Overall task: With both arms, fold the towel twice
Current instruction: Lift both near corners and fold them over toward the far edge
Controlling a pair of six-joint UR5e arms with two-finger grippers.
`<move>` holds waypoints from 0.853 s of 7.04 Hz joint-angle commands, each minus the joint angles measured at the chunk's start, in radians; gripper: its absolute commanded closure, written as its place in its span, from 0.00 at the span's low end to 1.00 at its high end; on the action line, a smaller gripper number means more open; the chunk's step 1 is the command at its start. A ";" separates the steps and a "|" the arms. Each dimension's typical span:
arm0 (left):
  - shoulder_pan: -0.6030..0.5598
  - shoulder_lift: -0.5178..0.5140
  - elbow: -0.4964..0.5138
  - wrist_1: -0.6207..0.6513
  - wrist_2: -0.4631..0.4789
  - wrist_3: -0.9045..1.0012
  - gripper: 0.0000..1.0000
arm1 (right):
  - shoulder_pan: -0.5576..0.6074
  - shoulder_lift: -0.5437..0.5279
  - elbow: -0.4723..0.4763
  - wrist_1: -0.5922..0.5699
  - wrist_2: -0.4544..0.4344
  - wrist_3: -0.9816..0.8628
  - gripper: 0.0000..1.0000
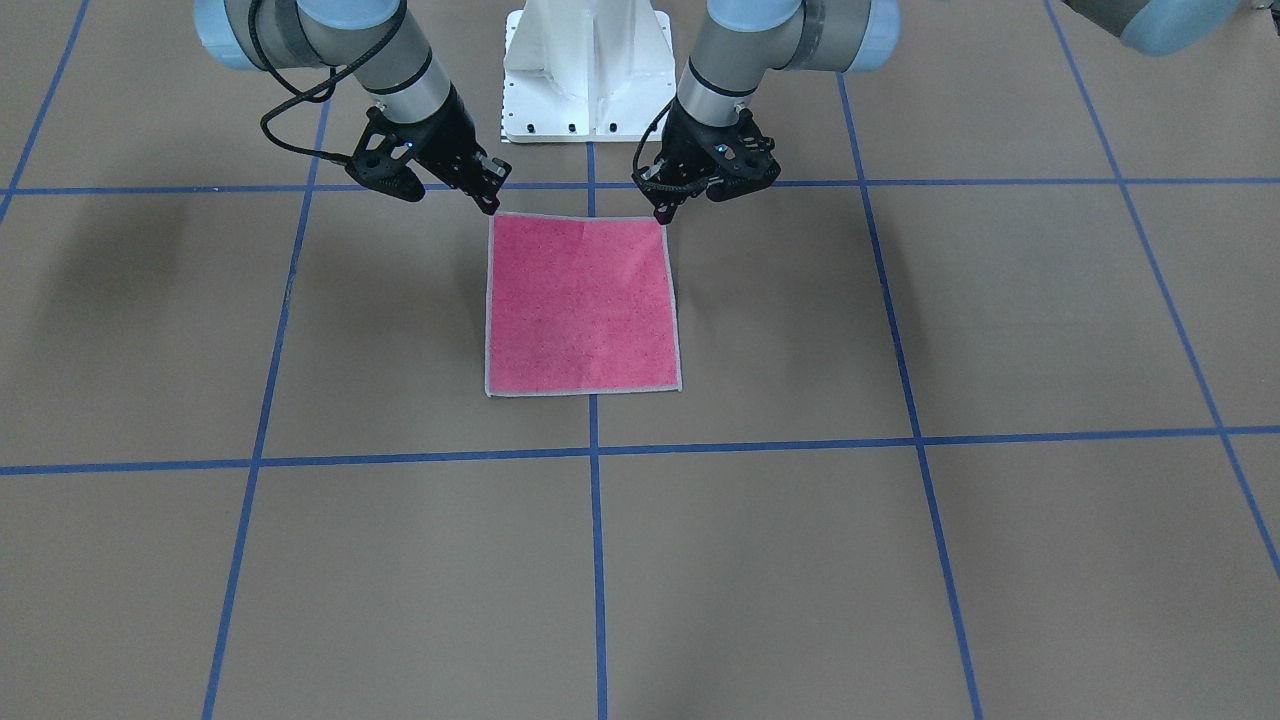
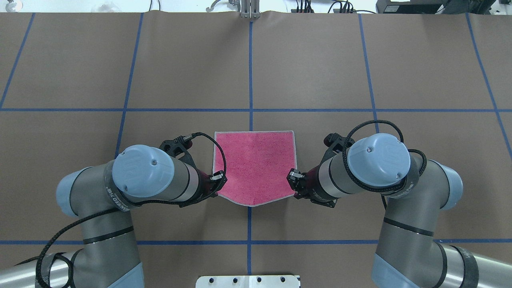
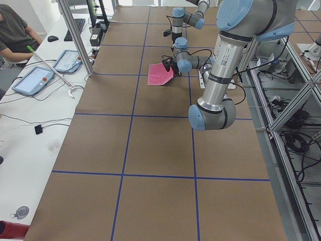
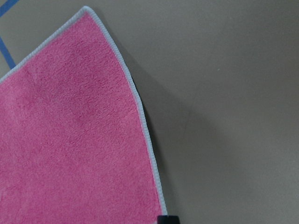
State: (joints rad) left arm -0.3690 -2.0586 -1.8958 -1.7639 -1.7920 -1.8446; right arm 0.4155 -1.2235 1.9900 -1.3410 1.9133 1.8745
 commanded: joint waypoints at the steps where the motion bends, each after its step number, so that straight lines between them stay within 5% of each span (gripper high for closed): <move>1: -0.011 -0.024 0.049 -0.006 0.005 0.001 1.00 | 0.037 0.012 -0.022 0.005 0.020 -0.003 1.00; 6: -0.114 -0.135 0.191 -0.016 0.003 0.010 1.00 | 0.107 0.090 -0.149 0.010 0.021 -0.008 1.00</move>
State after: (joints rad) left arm -0.4643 -2.1793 -1.7415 -1.7769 -1.7884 -1.8380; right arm 0.5113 -1.1522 1.8683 -1.3317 1.9342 1.8680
